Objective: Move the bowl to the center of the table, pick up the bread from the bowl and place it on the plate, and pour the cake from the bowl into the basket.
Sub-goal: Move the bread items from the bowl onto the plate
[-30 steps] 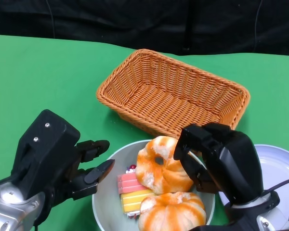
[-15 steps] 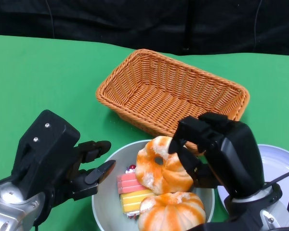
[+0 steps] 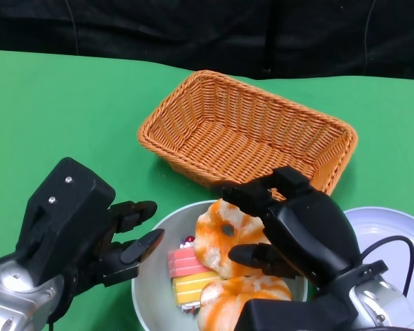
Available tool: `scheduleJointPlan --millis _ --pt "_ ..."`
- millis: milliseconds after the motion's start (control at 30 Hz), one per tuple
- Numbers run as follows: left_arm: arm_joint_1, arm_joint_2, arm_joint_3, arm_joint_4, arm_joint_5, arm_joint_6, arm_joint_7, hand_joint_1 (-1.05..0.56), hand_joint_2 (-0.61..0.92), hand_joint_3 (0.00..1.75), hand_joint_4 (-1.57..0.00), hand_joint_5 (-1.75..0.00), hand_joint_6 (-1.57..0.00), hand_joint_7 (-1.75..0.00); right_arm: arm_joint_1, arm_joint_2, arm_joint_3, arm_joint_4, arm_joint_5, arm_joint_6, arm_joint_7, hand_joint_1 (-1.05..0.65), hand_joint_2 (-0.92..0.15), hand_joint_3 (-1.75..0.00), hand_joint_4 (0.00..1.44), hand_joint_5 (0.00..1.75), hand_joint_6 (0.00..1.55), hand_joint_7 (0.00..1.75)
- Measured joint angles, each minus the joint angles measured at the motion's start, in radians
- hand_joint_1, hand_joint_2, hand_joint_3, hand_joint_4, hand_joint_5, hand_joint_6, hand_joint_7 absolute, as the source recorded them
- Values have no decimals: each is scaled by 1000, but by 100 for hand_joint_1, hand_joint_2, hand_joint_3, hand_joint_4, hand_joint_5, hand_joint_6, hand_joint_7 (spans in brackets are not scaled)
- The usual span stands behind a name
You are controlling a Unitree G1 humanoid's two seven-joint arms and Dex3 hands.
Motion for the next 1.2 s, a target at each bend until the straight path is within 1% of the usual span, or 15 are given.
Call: scheduleJointPlan --millis 200,433,567,600,667,700,733,767,800,833,867,900,967,1033,1200 --pt "1 -2 -4 0 4 -9 0 -62 92 60 -14 -9 -13 -1 -44 1 29 87 -34 12 -6 -66 -90 0 0 64 31 1" --pt "0 -3 -17 -6 16 -5 0 -58 92 60 -14 -8 -13 -1 -81 -3 62 210 -57 5 -66 -56 -90 0 3 77 36 3" --pt "0 -10 -21 -8 18 4 0 -56 92 60 -15 -8 -14 -1 -100 -2 70 271 -57 -24 -135 -39 -88 0 24 82 54 9" --pt "0 -11 -21 -9 18 9 1 -55 92 59 -15 -9 -14 -1 -103 -2 72 288 -55 -36 -163 -29 -88 0 42 84 69 14" --pt "0 -14 -21 -12 17 16 1 -55 92 58 -15 -9 -15 -2 -108 0 72 330 -49 -75 -240 -19 -88 0 65 82 90 19" --pt "0 -15 -21 -14 17 17 1 -55 92 58 -14 -8 -15 -1 -110 0 72 355 -45 -106 -293 -15 -88 0 79 93 105 24" --pt "0 -16 -21 -14 17 17 1 -55 92 58 -14 -8 -15 -1 -113 1 72 376 -40 -132 -340 -13 -88 0 83 98 110 26" --pt "0 -17 -21 -15 17 17 1 -55 92 58 -13 -8 -15 -1 -117 1 72 396 -37 -162 -396 -12 -86 -12 93 127 116 49" --pt "0 -17 -20 -15 17 17 1 -55 92 58 -12 -8 -15 -1 -122 1 72 412 -37 -191 -449 -11 -57 -72 97 151 108 90" --pt "0 -17 -20 -15 17 16 1 -56 92 58 -12 -8 -15 -1 -130 1 73 425 -40 -218 -501 -11 -40 -108 100 162 99 122" --pt "0 -17 -20 -15 17 16 1 -56 92 58 -12 -8 -15 -1 -136 0 73 436 -45 -236 -548 -11 -30 -129 101 168 91 148" --pt "0 -17 -19 -15 17 16 1 -56 92 57 -12 -8 -15 -1 -141 -1 74 444 -51 -253 -591 -12 -23 -142 101 172 86 164" --pt "0 -17 -19 -15 17 16 1 -56 92 57 -13 -8 -15 -1 -149 -3 82 461 -71 -283 -670 -13 -17 -147 100 174 82 172" --pt "0 -17 -19 -15 17 16 1 -56 92 56 -13 -8 -15 -1 -154 -5 94 470 -96 -297 -729 -13 -15 -148 99 174 80 174" --pt "0 -16 -17 -14 16 13 -2 -56 92 57 -12 -7 -14 0 -173 -6 93 459 -102 -323 -812 -15 -24 -144 100 175 76 175"
